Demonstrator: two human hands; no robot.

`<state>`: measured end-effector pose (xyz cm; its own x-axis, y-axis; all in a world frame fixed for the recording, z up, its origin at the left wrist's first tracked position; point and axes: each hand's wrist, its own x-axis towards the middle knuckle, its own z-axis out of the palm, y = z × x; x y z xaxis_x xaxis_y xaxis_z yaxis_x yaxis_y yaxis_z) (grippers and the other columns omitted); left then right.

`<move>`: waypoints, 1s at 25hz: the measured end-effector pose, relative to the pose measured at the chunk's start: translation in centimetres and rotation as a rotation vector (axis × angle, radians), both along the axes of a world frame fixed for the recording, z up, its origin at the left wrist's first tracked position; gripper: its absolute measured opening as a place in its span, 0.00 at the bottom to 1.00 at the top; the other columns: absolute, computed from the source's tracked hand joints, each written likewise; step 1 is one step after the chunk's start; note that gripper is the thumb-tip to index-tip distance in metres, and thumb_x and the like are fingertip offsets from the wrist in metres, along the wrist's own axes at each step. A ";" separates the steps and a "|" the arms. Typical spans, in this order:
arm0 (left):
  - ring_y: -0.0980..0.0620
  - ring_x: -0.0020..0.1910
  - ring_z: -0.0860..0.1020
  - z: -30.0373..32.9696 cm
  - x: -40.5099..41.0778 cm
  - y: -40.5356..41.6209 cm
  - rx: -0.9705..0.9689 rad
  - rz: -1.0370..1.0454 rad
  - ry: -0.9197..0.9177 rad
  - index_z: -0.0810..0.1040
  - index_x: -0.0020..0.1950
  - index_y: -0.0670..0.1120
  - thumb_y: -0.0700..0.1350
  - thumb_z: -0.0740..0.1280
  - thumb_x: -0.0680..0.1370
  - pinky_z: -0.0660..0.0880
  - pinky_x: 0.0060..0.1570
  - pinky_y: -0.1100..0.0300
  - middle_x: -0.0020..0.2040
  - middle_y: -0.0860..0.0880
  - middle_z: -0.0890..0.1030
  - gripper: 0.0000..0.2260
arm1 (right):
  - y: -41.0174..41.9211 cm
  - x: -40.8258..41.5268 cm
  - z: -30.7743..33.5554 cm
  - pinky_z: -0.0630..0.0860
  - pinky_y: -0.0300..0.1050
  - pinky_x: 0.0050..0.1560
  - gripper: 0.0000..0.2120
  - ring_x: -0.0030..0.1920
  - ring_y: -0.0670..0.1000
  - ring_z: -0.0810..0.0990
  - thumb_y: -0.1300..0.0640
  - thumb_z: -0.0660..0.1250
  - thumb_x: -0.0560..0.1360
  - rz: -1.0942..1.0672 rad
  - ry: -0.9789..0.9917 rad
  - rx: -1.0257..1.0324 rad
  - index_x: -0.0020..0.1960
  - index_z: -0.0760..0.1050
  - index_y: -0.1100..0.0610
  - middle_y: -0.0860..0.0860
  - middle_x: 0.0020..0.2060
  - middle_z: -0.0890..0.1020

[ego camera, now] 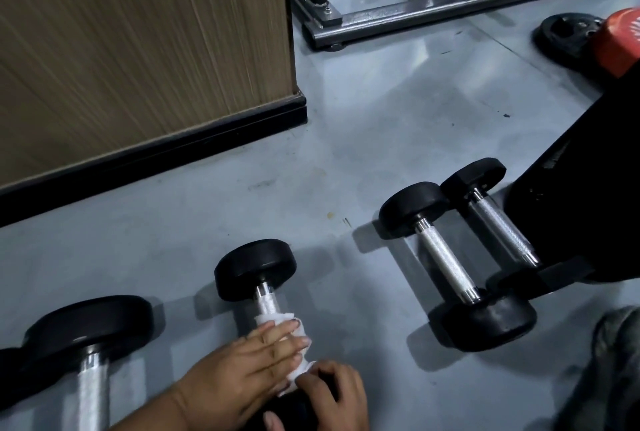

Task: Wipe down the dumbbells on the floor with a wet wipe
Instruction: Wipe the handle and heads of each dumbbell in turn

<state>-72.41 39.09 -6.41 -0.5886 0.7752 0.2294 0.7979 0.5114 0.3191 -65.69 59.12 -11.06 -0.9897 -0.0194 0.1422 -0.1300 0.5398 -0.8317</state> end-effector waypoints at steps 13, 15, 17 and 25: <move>0.43 0.79 0.63 1.1 -0.2 -0.2 0.056 0.077 -0.069 0.75 0.72 0.42 0.46 0.62 0.84 0.63 0.76 0.47 0.78 0.49 0.68 0.17 | 0.1 -0.7 5.6 0.78 0.44 0.46 0.21 0.44 0.51 0.79 0.33 0.72 0.69 -0.017 0.249 0.080 0.46 0.85 0.52 0.52 0.44 0.80; 0.45 0.79 0.62 1.2 -0.8 -0.1 0.127 0.213 -0.144 0.76 0.72 0.42 0.47 0.60 0.85 0.64 0.75 0.47 0.78 0.51 0.68 0.17 | 0.0 -0.6 5.9 0.77 0.44 0.46 0.21 0.45 0.50 0.78 0.34 0.73 0.69 -0.036 0.248 0.069 0.47 0.84 0.51 0.52 0.44 0.78; 0.44 0.79 0.62 1.1 -0.6 0.3 0.172 0.290 -0.196 0.76 0.71 0.42 0.46 0.60 0.85 0.65 0.73 0.44 0.78 0.51 0.68 0.17 | 0.0 -0.5 6.0 0.77 0.46 0.46 0.21 0.45 0.51 0.77 0.36 0.73 0.69 -0.041 0.254 0.060 0.48 0.83 0.53 0.52 0.44 0.77; 0.44 0.79 0.62 1.2 0.1 0.4 0.082 0.082 -0.159 0.74 0.73 0.43 0.46 0.60 0.85 0.58 0.78 0.49 0.77 0.49 0.69 0.18 | 0.2 -0.3 7.0 0.76 0.53 0.48 0.19 0.47 0.54 0.77 0.39 0.72 0.73 -0.005 0.169 0.107 0.46 0.81 0.56 0.53 0.46 0.77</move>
